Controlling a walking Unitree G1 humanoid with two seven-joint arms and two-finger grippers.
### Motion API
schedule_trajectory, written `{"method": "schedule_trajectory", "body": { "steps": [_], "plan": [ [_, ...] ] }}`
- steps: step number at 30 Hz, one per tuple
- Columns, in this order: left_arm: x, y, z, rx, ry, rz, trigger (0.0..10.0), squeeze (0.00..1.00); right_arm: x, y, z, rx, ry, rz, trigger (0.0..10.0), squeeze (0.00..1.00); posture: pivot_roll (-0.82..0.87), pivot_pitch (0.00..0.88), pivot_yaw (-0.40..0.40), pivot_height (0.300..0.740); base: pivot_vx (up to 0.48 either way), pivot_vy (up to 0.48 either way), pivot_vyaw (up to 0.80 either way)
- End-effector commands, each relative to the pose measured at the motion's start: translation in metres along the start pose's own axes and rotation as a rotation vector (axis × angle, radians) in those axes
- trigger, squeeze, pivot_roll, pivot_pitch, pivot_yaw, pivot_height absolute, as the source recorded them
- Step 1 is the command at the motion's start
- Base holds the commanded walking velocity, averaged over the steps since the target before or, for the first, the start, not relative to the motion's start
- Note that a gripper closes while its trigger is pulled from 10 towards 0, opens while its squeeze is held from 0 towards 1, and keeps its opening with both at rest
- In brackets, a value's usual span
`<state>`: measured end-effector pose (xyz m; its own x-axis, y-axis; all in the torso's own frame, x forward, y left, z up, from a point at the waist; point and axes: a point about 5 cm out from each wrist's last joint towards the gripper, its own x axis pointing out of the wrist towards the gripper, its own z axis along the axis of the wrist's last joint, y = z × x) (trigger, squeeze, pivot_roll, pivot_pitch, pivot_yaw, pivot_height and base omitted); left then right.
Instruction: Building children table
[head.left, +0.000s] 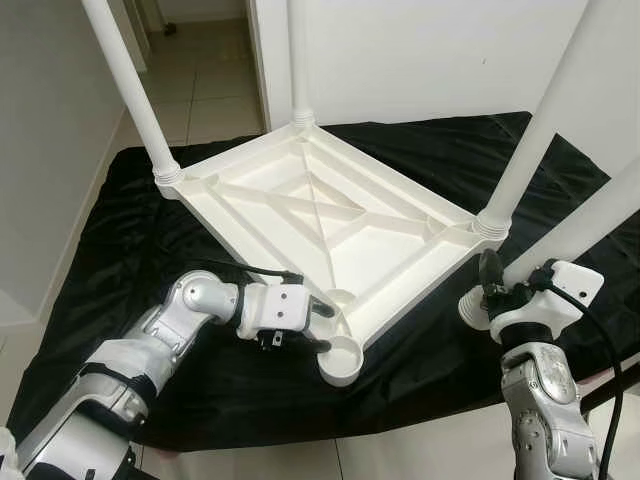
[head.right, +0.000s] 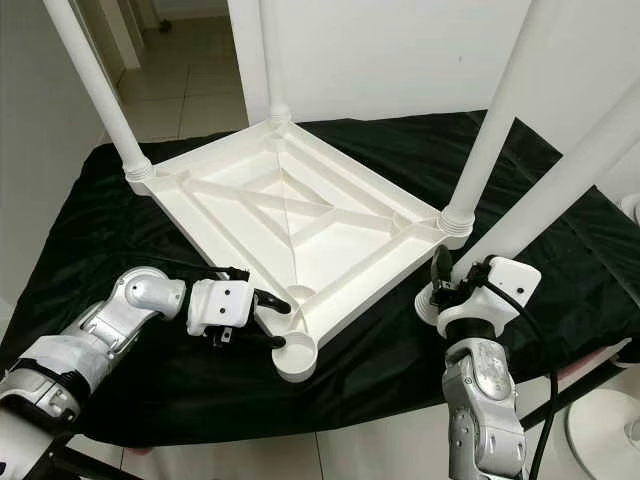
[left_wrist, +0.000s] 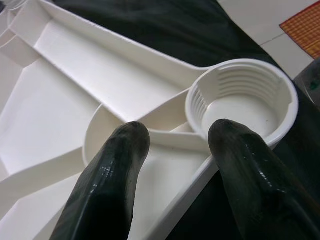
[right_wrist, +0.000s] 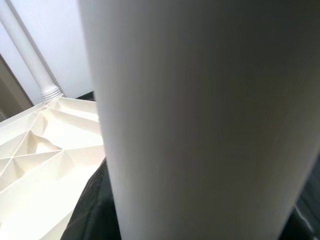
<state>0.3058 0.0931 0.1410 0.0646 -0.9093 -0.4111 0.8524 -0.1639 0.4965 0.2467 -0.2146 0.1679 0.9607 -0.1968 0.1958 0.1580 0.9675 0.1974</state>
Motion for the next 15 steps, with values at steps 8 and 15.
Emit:
{"method": "schedule_trajectory", "body": {
  "steps": [8, 15],
  "plan": [
    [-0.033, 0.013, -0.005, -0.200, -0.079, 0.023, 10.0, 0.00, 0.001, 0.002, 0.006, -0.004, -0.041, 0.001, 10.0, 0.00, -0.13, 0.041, 0.086, 0.740, 0.000, 0.000, 0.00],
    [-0.028, 0.008, -0.014, -0.057, 0.027, 0.025, 10.0, 0.00, 0.002, 0.004, 0.007, -0.004, -0.046, 0.012, 10.0, 0.00, -0.12, 0.040, 0.080, 0.740, 0.000, 0.000, 0.00]
  ]
}}
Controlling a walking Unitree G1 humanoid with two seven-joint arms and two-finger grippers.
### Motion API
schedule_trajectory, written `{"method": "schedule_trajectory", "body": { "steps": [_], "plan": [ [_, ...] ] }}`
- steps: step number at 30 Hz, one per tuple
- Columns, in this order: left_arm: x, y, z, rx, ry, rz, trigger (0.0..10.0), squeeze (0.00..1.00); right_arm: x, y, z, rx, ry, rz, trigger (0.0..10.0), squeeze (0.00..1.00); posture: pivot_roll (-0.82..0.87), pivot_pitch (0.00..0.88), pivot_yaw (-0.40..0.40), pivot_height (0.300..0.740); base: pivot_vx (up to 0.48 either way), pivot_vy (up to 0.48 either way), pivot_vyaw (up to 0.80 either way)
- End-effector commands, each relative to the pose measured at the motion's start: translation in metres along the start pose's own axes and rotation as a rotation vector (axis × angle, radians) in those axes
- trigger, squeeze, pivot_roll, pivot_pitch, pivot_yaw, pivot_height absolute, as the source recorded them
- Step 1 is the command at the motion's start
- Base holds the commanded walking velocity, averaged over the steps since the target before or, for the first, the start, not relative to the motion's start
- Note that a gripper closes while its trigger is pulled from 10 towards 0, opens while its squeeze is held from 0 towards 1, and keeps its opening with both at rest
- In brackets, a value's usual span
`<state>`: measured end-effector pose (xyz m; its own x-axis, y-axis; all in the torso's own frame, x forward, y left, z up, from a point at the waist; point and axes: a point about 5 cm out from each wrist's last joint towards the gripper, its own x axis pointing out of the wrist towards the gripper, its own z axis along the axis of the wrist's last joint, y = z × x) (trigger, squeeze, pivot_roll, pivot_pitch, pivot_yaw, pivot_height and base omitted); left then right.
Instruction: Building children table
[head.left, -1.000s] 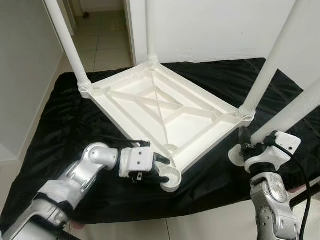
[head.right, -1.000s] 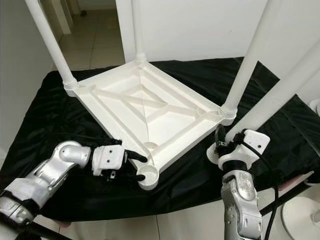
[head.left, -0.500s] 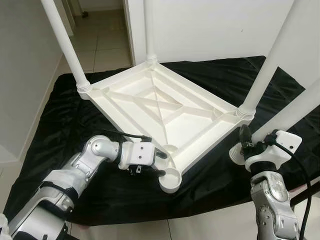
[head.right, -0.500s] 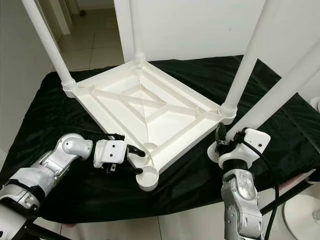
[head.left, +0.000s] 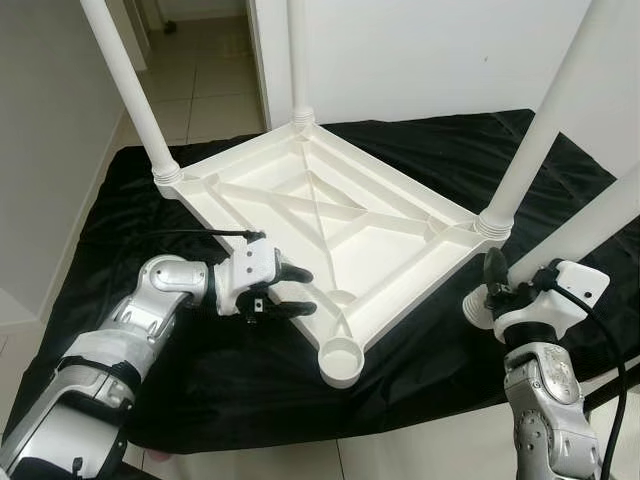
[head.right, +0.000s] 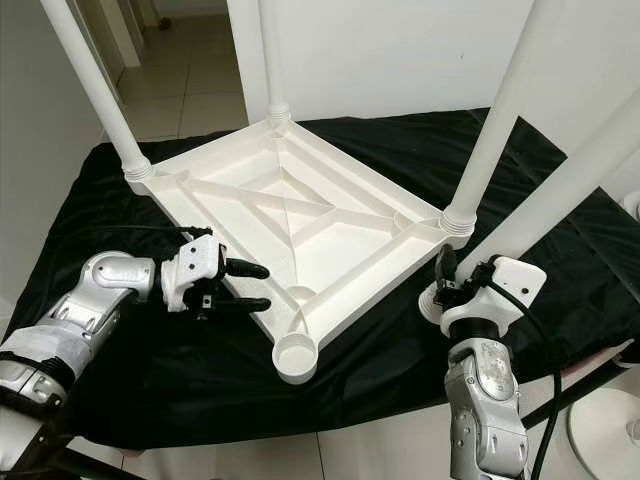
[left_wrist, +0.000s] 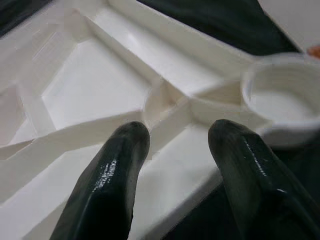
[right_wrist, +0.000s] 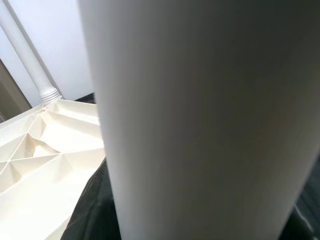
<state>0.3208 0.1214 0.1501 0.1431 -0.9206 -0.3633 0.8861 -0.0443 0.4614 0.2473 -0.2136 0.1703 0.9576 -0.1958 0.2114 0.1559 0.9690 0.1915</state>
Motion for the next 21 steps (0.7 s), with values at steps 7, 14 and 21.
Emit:
{"method": "schedule_trajectory", "body": {
  "steps": [7, 14, 21],
  "plan": [
    [0.003, -0.009, -0.007, 0.081, 0.077, -0.098, 10.0, 0.00, 0.004, 0.003, 0.007, -0.001, -0.033, 0.016, 10.0, 0.00, -0.12, 0.047, 0.073, 0.740, 0.000, 0.000, 0.00],
    [0.008, -0.012, -0.006, 0.097, 0.067, -0.122, 10.0, 0.00, 0.003, 0.003, 0.008, -0.005, -0.036, 0.019, 10.0, 0.00, -0.12, 0.049, 0.074, 0.740, 0.000, 0.000, 0.00],
    [0.013, -0.017, -0.012, 0.133, 0.121, -0.210, 10.0, 0.00, 0.003, 0.003, 0.009, -0.006, -0.039, 0.017, 10.0, 0.00, -0.13, 0.053, 0.082, 0.740, 0.000, 0.000, 0.00]
  ]
}}
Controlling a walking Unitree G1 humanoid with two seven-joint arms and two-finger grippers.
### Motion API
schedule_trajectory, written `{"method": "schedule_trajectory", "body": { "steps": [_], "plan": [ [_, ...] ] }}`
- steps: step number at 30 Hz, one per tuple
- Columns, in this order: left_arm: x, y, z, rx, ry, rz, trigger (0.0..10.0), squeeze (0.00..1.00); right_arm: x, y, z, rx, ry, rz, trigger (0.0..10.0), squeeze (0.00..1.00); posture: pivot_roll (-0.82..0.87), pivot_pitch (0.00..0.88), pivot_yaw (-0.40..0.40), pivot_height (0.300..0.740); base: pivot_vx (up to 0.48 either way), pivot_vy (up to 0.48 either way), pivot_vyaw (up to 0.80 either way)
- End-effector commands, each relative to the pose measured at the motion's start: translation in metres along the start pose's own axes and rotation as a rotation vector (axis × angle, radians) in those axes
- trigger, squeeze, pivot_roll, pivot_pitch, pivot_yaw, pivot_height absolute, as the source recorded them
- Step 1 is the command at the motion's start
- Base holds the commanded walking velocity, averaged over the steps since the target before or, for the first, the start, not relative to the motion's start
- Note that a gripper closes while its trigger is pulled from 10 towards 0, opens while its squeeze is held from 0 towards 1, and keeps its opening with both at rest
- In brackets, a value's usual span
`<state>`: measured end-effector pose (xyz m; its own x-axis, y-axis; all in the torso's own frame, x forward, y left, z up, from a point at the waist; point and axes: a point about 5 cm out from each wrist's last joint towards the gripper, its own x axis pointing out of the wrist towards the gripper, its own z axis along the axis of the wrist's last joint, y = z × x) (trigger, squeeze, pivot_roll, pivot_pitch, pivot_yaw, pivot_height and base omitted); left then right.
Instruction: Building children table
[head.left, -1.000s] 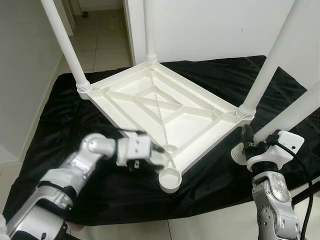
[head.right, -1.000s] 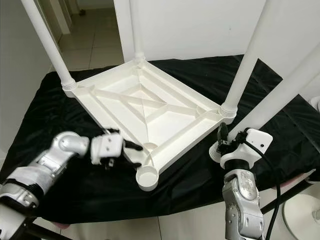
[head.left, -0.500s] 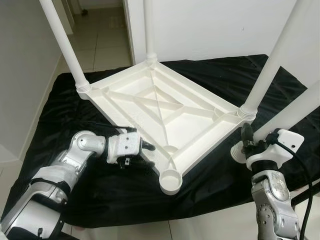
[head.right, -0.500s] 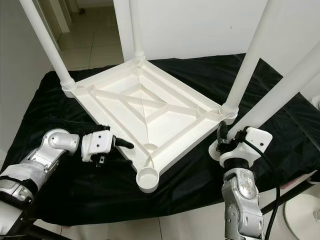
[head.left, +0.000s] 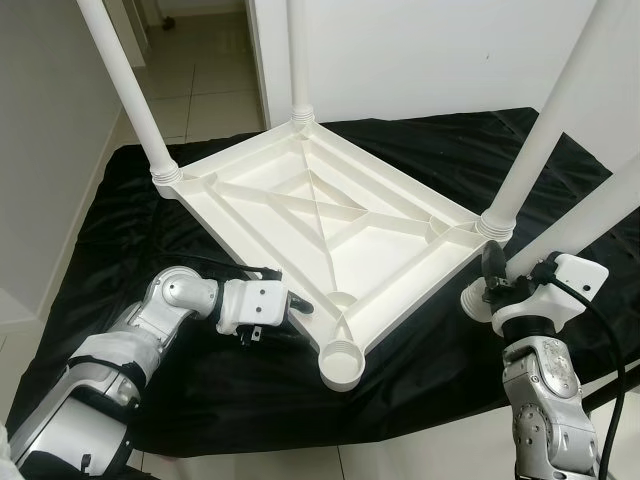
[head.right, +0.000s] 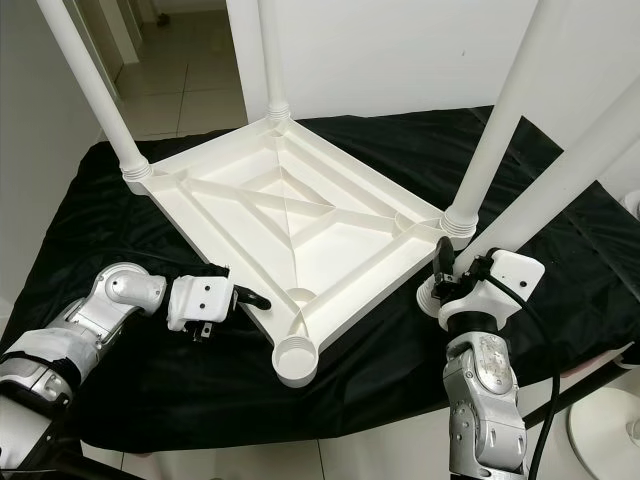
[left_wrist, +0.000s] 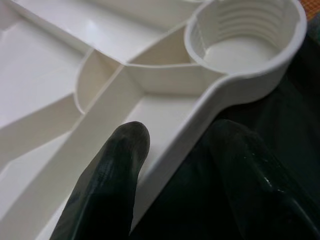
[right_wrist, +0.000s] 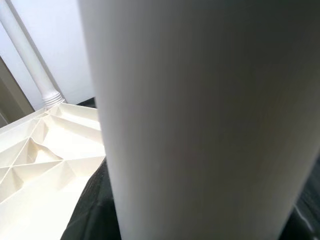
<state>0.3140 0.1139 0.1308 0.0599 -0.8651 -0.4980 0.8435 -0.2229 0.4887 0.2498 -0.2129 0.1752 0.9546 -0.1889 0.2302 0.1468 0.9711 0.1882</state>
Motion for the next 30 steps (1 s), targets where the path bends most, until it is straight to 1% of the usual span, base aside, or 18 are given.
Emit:
{"method": "schedule_trajectory", "body": {
  "steps": [1, 3, 4, 5, 6, 9, 20, 21, 22, 23, 24, 25, 26, 27, 28, 30],
  "plan": [
    [0.0008, -0.0025, -0.0020, 0.016, 0.032, -0.066, 10.0, 0.00, 0.0000, 0.0007, 0.0052, -0.005, -0.021, 0.007, 10.0, 0.00, -0.13, 0.053, 0.082, 0.740, 0.000, 0.000, 0.00],
    [0.0014, -0.0030, -0.0036, 0.013, 0.053, -0.101, 10.0, 0.00, -0.0003, 0.0007, 0.0058, -0.006, -0.023, 0.007, 10.0, 0.00, -0.13, 0.055, 0.086, 0.740, 0.000, 0.000, 0.00],
    [0.0014, -0.0030, -0.0036, 0.013, 0.053, -0.101, 10.0, 0.00, -0.0003, 0.0007, 0.0058, -0.006, -0.023, 0.007, 10.0, 0.00, -0.13, 0.055, 0.086, 0.740, 0.000, 0.000, 0.00],
    [0.0010, -0.0019, -0.0055, 0.002, 0.077, -0.133, 10.0, 0.00, -0.0010, 0.0008, 0.0064, -0.006, -0.025, 0.005, 10.0, 0.00, -0.13, 0.058, 0.093, 0.740, 0.000, 0.000, 0.00],
    [0.0010, -0.0019, -0.0055, 0.002, 0.077, -0.133, 10.0, 0.00, -0.0010, 0.0008, 0.0064, -0.006, -0.025, 0.005, 10.0, 0.00, -0.13, 0.058, 0.093, 0.740, 0.000, 0.000, 0.00],
    [0.0012, 0.0020, -0.0062, -0.007, 0.100, -0.174, 10.0, 0.00, -0.0019, 0.0000, 0.0069, -0.006, -0.028, 0.000, 10.0, 0.00, -0.13, 0.062, 0.099, 0.740, 0.000, 0.000, 0.00],
    [0.0034, 0.0026, -0.0081, -0.017, 0.130, -0.250, 10.0, 0.00, -0.0028, 0.0001, 0.0083, -0.008, -0.034, -0.007, 10.0, 0.00, -0.14, 0.069, 0.117, 0.740, 0.000, 0.000, 0.00],
    [0.0034, 0.0030, -0.0083, -0.034, 0.131, -0.270, 8.6, 0.00, -0.0028, -0.0011, 0.0090, -0.009, -0.036, -0.011, 10.0, 0.00, -0.14, 0.069, 0.119, 0.740, 0.000, 0.000, 0.00],
    [0.0034, 0.0030, -0.0083, -0.034, 0.131, -0.270, 8.6, 0.00, -0.0028, -0.0011, 0.0090, -0.009, -0.036, -0.011, 10.0, 0.00, -0.14, 0.069, 0.119, 0.740, 0.000, 0.000, 0.00],
    [0.0033, 0.0032, -0.0084, -0.038, 0.131, -0.276, 5.9, 0.00, -0.0029, -0.0014, 0.0092, -0.010, -0.037, -0.013, 10.0, 0.00, -0.14, 0.071, 0.119, 0.740, 0.000, 0.000, 0.00],
    [0.0030, 0.0036, -0.0083, -0.042, 0.127, -0.277, 4.5, 0.00, -0.0032, -0.0018, 0.0092, -0.011, -0.036, -0.014, 10.0, 0.00, -0.14, 0.071, 0.119, 0.740, 0.000, 0.000, 0.00],
    [0.0030, 0.0036, -0.0083, -0.042, 0.127, -0.277, 4.5, 0.00, -0.0032, -0.0018, 0.0092, -0.011, -0.036, -0.014, 10.0, 0.00, -0.14, 0.071, 0.119, 0.740, 0.000, 0.000, 0.00],
    [0.0028, 0.0039, -0.0082, -0.046, 0.124, -0.276, 4.3, 0.00, -0.0034, -0.0022, 0.0091, -0.012, -0.036, -0.015, 10.0, 0.00, -0.14, 0.071, 0.119, 0.740, 0.000, 0.000, 0.00],
    [0.0027, 0.0042, -0.0082, -0.050, 0.121, -0.276, 3.4, 0.00, -0.0035, -0.0025, 0.0091, -0.013, -0.036, -0.016, 10.0, 0.00, -0.14, 0.071, 0.119, 0.740, 0.000, 0.000, 0.00],
    [0.0021, 0.0043, -0.0085, -0.058, 0.119, -0.273, 1.0, 0.00, -0.0034, -0.0024, 0.0089, -0.013, -0.035, -0.015, 10.0, 0.00, -0.14, 0.072, 0.119, 0.740, 0.000, 0.000, 0.00],
    [0.0018, 0.0043, -0.0087, -0.063, 0.117, -0.272, 1.0, 0.00, -0.0033, -0.0023, 0.0088, -0.013, -0.035, -0.015, 10.0, 0.00, -0.14, 0.072, 0.119, 0.740, 0.000, 0.000, 0.00]
  ]
}}
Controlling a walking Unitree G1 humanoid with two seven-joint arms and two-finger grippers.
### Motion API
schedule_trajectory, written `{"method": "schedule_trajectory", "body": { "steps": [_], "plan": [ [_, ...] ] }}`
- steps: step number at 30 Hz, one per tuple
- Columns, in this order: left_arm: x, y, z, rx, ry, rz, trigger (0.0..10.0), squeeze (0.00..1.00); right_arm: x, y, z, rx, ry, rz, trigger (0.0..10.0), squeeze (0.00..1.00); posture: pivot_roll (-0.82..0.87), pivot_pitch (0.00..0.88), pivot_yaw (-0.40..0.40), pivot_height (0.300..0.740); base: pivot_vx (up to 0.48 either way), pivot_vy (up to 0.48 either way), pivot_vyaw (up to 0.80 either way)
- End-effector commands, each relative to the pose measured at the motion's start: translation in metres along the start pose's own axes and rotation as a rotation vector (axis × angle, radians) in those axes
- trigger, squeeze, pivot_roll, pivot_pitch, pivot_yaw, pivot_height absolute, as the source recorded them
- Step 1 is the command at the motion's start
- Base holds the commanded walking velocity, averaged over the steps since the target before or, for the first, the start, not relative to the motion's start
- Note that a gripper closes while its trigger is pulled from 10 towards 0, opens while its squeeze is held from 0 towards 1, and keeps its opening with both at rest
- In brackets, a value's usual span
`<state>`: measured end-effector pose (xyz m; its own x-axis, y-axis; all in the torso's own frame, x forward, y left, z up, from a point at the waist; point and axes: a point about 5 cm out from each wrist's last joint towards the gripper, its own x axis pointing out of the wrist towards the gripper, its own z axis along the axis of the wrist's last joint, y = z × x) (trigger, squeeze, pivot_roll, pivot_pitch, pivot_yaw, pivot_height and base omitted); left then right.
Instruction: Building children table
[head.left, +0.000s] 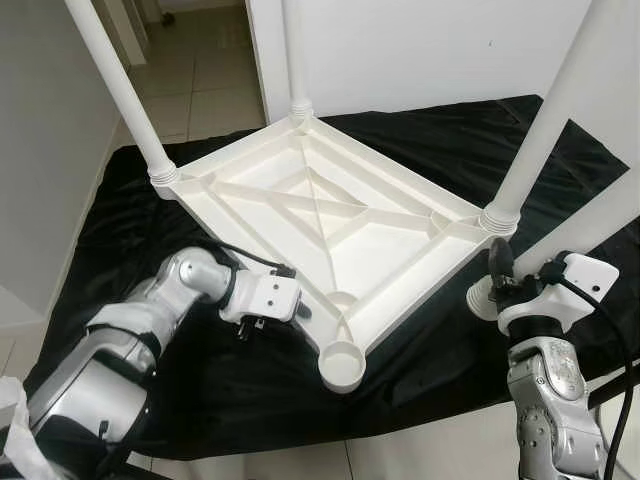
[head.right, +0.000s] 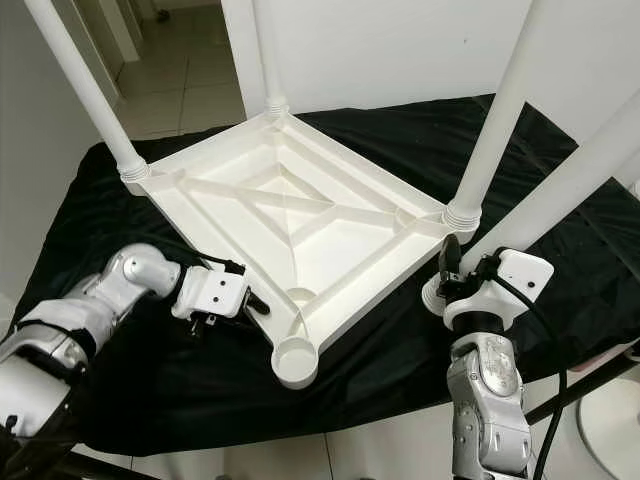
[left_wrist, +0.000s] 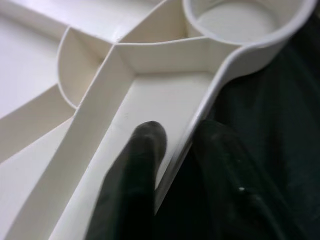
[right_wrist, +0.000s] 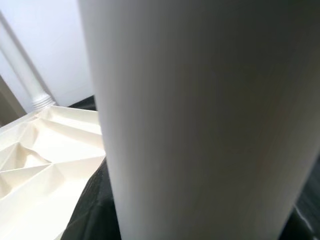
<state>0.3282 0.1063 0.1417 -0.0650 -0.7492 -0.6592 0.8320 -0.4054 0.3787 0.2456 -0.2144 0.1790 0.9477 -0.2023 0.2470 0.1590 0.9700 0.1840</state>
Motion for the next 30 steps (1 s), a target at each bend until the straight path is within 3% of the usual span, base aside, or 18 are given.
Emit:
{"method": "schedule_trajectory", "body": {
  "steps": [1, 3, 15, 20, 22, 28, 30],
  "plan": [
    [0.003, -0.015, -0.012, -0.086, 0.006, -0.065, 0.7, 0.00, 0.000, -0.001, 0.004, -0.005, -0.015, -0.004, 10.0, 0.00, -0.13, 0.071, 0.118, 0.740, 0.000, 0.000, 0.00],
    [0.002, -0.016, -0.013, -0.096, 0.003, -0.065, 0.0, 0.00, 0.001, 0.000, 0.003, -0.004, -0.014, -0.001, 10.0, 0.00, -0.13, 0.071, 0.118, 0.740, 0.000, 0.000, 0.00],
    [0.001, -0.018, -0.015, -0.106, 0.005, -0.063, 0.0, 0.00, 0.002, 0.001, 0.003, -0.002, -0.013, 0.003, 10.0, 0.00, -0.13, 0.069, 0.113, 0.740, 0.000, 0.000, 0.00],
    [-0.003, -0.014, -0.022, -0.228, -0.047, 0.117, 0.4, 0.00, 0.002, 0.000, 0.004, 0.000, -0.022, -0.004, 10.0, 0.00, -0.13, 0.062, 0.121, 0.740, 0.000, 0.000, 0.00],
    [-0.004, -0.013, -0.023, -0.244, -0.051, 0.140, 0.4, 0.00, 0.002, 0.000, 0.004, 0.000, -0.023, -0.005, 10.0, 0.00, -0.13, 0.062, 0.121, 0.740, 0.000, 0.000, 0.00],
    [-0.013, -0.015, -0.036, -0.301, 0.013, 0.256, 0.3, 0.00, 0.004, 0.002, 0.004, 0.003, -0.024, 0.002, 10.0, 0.00, -0.12, 0.055, 0.115, 0.740, 0.000, 0.000, 0.00],
    [-0.018, -0.008, -0.041, -0.355, 0.040, 0.384, 0.0, 0.00, 0.005, 0.002, 0.005, 0.005, -0.028, 0.004, 10.0, 0.00, -0.12, 0.050, 0.113, 0.740, 0.000, 0.000, 0.00]
  ]
}}
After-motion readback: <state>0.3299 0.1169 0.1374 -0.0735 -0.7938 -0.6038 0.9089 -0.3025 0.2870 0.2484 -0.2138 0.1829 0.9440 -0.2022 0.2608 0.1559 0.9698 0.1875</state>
